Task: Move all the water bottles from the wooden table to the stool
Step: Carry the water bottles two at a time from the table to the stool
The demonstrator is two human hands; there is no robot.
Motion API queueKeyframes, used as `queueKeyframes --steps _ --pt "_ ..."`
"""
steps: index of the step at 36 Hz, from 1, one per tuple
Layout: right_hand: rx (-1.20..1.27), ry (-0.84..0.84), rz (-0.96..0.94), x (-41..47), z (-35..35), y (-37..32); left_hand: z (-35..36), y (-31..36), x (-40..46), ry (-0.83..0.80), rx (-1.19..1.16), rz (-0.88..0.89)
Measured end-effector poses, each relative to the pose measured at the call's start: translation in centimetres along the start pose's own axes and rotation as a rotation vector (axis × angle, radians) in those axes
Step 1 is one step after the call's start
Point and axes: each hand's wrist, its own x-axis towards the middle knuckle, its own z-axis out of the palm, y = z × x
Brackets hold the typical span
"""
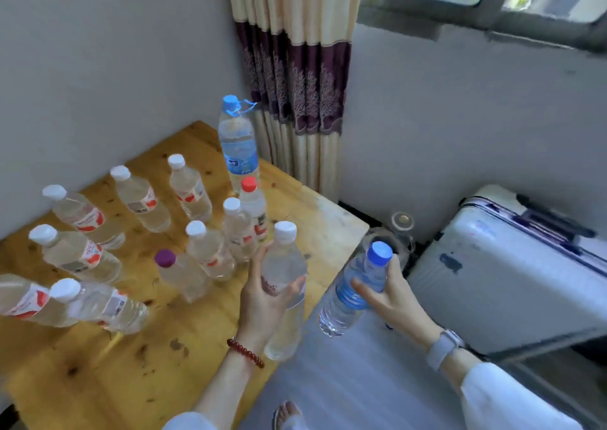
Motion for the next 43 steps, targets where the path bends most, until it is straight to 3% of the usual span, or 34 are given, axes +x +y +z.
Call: queueKeyframes --steps 10,17,23,28,38,43 --pt "0.118 0.475 0.072 -16.1 -20.2 5.6 22.8 8.4 -8.6 -0.504 0.133 0.205" --pt "0.017 0.750 0.331 -31.6 -33.2 11.8 39.9 12.6 -19.6 -0.777 0.146 0.342" --pt "0.046 1.036 0.557 -45.1 -39.4 16.0 52.5 16.2 -30.3 -1.083 0.133 0.388" --pt "-0.067 1.256 0.736 -55.8 -43.8 19.4 62.1 18.2 -40.8 -1.295 0.120 0.430" --pt "-0.064 1.530 1.146 -77.2 -55.1 25.9 82.0 22.5 -65.1 -1.706 0.075 0.570" --pt "-0.001 1.676 1.234 -87.6 -59.2 27.2 88.9 25.8 -77.3 -1.873 0.092 0.681"
